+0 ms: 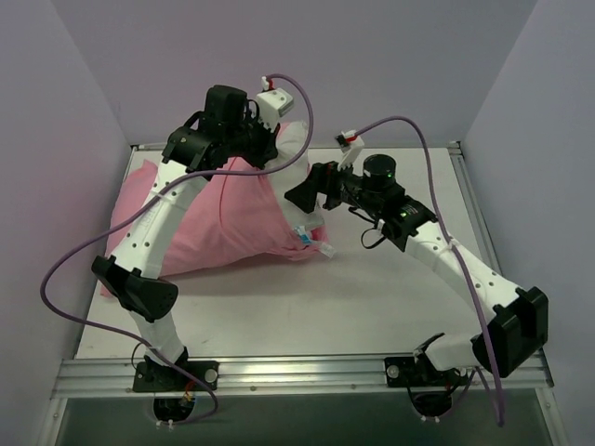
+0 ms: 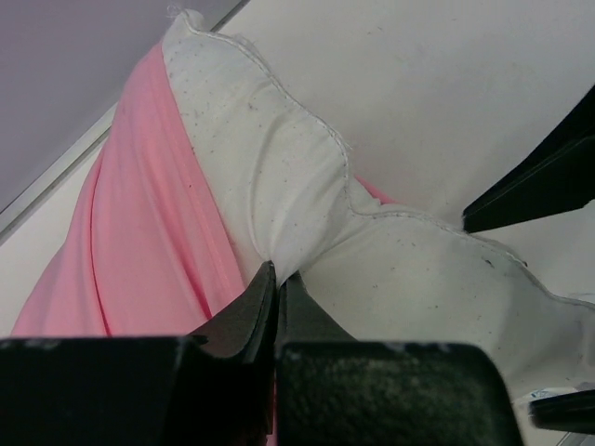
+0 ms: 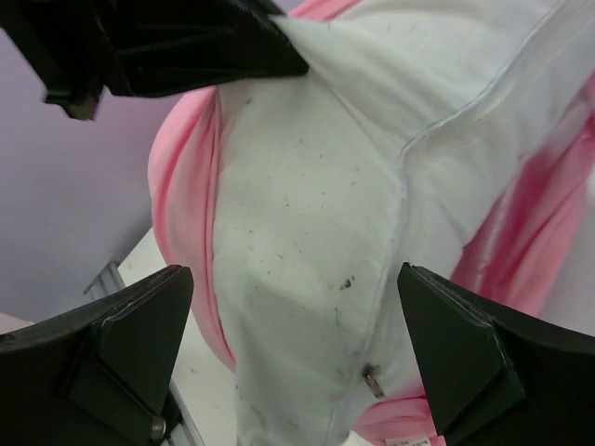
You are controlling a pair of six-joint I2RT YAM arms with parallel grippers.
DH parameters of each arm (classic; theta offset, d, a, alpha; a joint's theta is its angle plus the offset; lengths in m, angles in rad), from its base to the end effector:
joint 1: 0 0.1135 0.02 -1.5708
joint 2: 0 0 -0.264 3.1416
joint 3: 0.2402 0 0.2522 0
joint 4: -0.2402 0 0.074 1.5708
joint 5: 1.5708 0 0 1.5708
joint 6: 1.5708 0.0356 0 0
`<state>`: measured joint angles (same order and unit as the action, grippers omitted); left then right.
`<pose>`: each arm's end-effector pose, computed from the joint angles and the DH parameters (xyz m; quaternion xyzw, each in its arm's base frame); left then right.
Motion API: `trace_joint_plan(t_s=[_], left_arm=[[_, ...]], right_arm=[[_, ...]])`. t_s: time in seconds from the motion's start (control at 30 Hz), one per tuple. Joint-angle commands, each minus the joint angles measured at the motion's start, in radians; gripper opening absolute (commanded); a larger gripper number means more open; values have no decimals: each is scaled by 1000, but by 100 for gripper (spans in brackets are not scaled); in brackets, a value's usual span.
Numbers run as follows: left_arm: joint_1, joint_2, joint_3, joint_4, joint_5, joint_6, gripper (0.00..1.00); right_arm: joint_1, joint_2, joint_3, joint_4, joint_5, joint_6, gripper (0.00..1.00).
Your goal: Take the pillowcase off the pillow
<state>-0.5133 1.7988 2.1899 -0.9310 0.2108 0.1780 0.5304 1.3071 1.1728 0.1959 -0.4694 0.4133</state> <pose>0.3244 -0.1914 0.4636 0.3419 0.7965 -0.1721 0.4680 0.2571 0.1695 0.4015 -0.2081 0.6552 0.4640 0.5587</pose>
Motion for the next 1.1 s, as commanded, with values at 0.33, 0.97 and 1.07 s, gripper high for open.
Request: trace_joint_plan(t_s=[0.33, 0.97, 1.07], left_arm=[[-7, -55, 27, 120, 79, 5, 2], [145, -274, -187, -285, 130, 291, 94], [212, -427, -451, -241, -20, 308, 94]], right_arm=[[92, 224, -22, 163, 65, 90, 89], [132, 316, -59, 448, 126, 531, 0], [149, 325, -50, 464, 159, 578, 0]])
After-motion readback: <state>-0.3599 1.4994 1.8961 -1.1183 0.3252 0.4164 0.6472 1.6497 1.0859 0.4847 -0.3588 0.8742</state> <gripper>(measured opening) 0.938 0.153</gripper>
